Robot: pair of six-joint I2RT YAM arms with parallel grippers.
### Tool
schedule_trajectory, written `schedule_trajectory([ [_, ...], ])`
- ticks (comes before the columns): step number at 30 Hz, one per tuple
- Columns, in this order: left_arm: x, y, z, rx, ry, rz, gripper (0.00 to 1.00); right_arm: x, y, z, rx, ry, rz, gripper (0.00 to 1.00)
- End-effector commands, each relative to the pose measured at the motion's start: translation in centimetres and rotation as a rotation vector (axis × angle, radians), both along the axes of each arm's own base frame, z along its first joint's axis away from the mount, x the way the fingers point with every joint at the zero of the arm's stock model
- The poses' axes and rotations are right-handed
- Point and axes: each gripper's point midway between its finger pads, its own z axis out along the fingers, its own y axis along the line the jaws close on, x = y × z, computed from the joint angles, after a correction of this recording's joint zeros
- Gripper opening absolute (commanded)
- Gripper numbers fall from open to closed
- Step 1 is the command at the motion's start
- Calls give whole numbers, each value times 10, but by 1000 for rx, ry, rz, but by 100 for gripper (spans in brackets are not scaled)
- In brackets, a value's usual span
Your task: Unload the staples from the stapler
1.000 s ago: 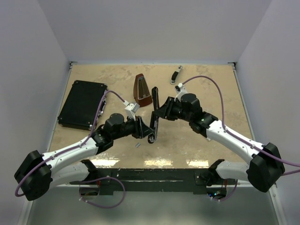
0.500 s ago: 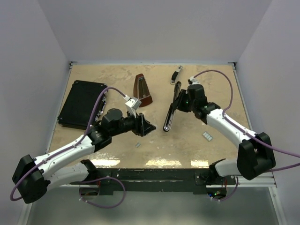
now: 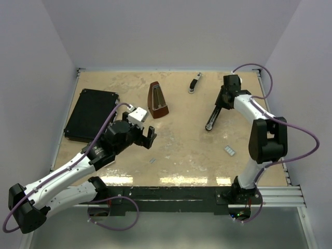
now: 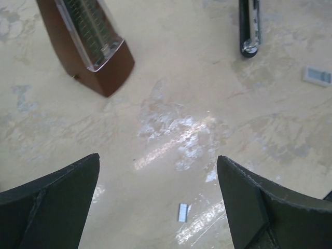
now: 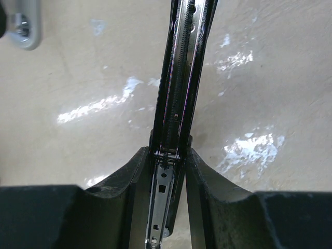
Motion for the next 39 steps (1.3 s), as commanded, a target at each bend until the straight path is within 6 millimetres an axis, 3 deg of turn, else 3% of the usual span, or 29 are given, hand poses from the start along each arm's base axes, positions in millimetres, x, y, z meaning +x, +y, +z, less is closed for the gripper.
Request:
schedule_trajectory([
  [1,10,33,-3,121,-64,116,100,26,-24,13,-78,-10,-19,0],
  [8,14,58,6,133,-112,235,100,41,-29,-19,-109,81,-4,0],
  [11,12,61,11,114,-121,245,100,46,-31,-29,-122,102,-3,9],
  [16,12,61,14,102,-132,243,100,57,-29,-32,-123,104,21,12],
  [18,12,61,13,107,-128,242,100,59,-31,-27,-126,97,12,16],
  [19,12,61,13,106,-126,245,100,58,-31,-26,-126,103,9,27],
  [22,12,62,13,106,-127,251,100,57,-31,-11,-118,83,0,43],
  [28,11,65,23,74,-154,260,100,69,-18,18,-51,5,-11,56],
  [33,11,72,28,69,-173,295,100,96,22,48,18,-145,10,59],
  [39,15,83,30,79,-184,359,100,125,66,67,25,-264,-34,67],
])
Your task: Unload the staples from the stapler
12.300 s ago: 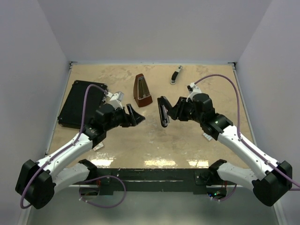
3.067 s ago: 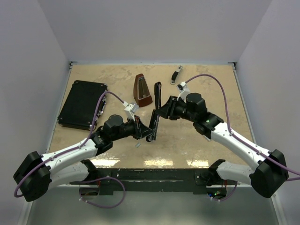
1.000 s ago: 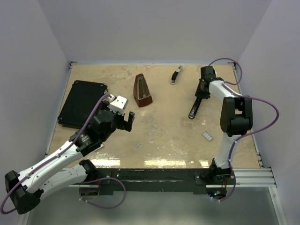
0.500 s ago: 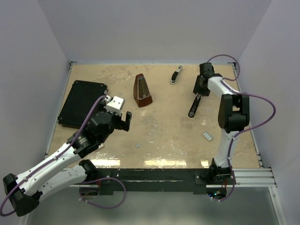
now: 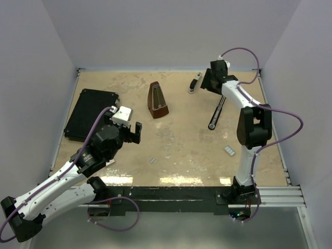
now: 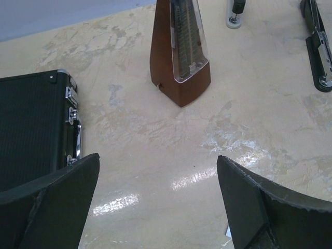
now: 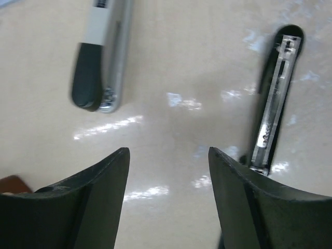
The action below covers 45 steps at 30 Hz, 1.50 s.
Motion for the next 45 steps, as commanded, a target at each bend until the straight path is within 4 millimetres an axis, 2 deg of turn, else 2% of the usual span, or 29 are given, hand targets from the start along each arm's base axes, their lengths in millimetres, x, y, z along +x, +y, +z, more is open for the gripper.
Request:
schedule_trajectory([
  [1,6,13,6,9,-38,76,100,41,41,48,50,-198,-47,68],
  [3,7,16,7,13,-44,97,100,52,56,55,63,-242,-36,70],
  [4,7,17,9,9,-47,97,100,56,58,48,56,-245,-43,70],
  [6,7,16,6,14,-45,95,100,64,68,50,68,-273,-44,72],
  [7,7,16,5,16,-43,96,100,67,70,39,66,-258,-49,72],
  [8,8,16,4,20,-40,96,100,73,76,44,75,-271,-43,72],
  [11,8,15,2,31,-30,98,100,82,84,30,59,-252,-28,73],
  [13,8,15,3,29,-32,96,100,86,86,27,34,-255,-26,72],
  [14,8,15,2,29,-30,95,100,85,85,15,11,-230,-31,72],
  [19,7,9,0,29,-28,60,96,88,82,-3,-26,-199,-37,70],
  [22,7,3,-3,30,-16,33,93,88,81,-11,-42,-191,-34,65],
  [25,7,-2,-7,33,-4,10,90,89,79,-16,-59,-195,-31,54],
  [26,7,-3,-8,37,-1,6,89,90,79,-15,-62,-199,-28,45],
  [28,7,-3,-10,45,6,6,88,90,79,-12,-66,-203,-14,36],
  [29,7,-4,-10,42,6,3,87,91,80,-10,-66,-208,-7,28],
  [30,7,-4,-9,39,5,4,86,90,80,-1,-70,-223,1,26],
  [31,7,-6,-9,35,9,-4,85,88,81,-1,-69,-224,10,19],
  [35,5,-6,-5,16,-5,-12,83,80,77,13,-88,-223,30,2],
  [39,4,-6,-2,0,-13,-19,82,60,76,40,-76,-246,74,0],
  [40,3,-9,-1,-7,-15,-30,81,47,75,28,-80,-213,90,0],
  [41,3,-9,-2,-4,-11,-35,81,38,76,51,-59,-242,105,0],
  [42,3,-11,-4,-1,-6,-39,79,30,76,51,-50,-237,119,0],
  [43,2,-13,-3,-5,-3,-50,78,13,75,37,-49,-197,137,0],
  [44,3,-14,-5,1,3,-52,76,2,77,50,-28,-212,159,0],
  [45,3,-14,-4,6,3,-52,75,-15,76,35,-37,-169,174,0],
])
